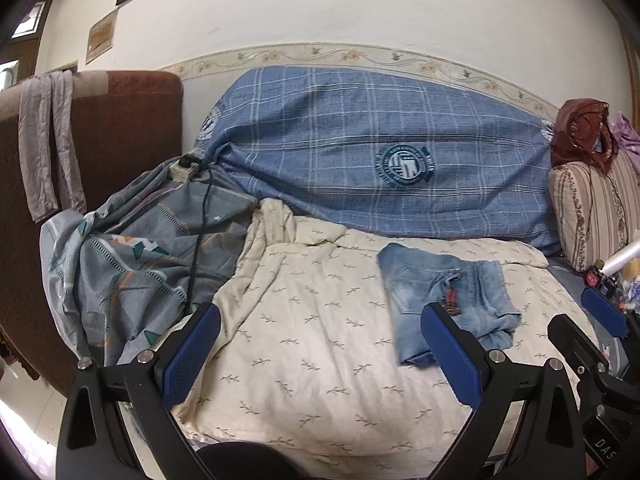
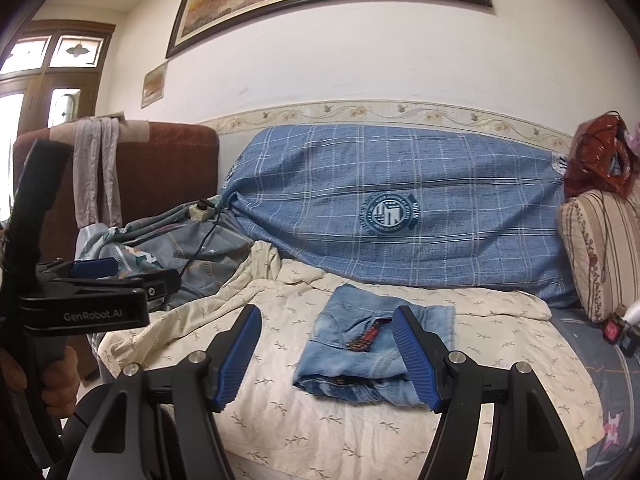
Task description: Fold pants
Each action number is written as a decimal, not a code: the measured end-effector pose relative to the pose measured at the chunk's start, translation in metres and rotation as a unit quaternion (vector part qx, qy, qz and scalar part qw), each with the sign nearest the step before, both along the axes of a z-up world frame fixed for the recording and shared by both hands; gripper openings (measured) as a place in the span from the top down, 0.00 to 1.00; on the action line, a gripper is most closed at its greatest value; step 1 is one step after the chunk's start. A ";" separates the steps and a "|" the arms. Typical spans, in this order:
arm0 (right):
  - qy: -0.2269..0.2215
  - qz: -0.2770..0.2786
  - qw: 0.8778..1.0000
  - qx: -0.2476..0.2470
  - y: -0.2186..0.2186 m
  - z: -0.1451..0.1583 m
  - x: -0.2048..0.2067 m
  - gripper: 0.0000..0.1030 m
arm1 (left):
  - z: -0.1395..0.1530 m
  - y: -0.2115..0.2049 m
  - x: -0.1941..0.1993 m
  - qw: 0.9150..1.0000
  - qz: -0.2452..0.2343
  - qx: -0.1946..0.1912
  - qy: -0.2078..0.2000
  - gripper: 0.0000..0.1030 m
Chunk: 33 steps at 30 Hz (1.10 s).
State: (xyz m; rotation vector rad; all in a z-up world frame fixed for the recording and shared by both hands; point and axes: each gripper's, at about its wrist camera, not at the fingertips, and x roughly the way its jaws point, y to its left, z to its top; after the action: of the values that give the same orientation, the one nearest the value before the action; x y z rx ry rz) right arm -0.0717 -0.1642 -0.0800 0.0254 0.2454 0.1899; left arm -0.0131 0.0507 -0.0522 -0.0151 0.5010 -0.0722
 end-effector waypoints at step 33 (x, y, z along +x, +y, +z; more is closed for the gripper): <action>0.008 -0.035 0.998 0.058 -0.048 0.006 -0.008 0.30 | 0.022 -0.038 -0.028 0.995 -0.088 0.016 -0.041 0.03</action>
State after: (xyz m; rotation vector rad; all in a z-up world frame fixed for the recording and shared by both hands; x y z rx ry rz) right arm -0.0796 -0.2126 -0.0743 0.1501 0.2484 0.1345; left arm -0.0406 0.0128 -0.0306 0.0630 0.4195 -0.2371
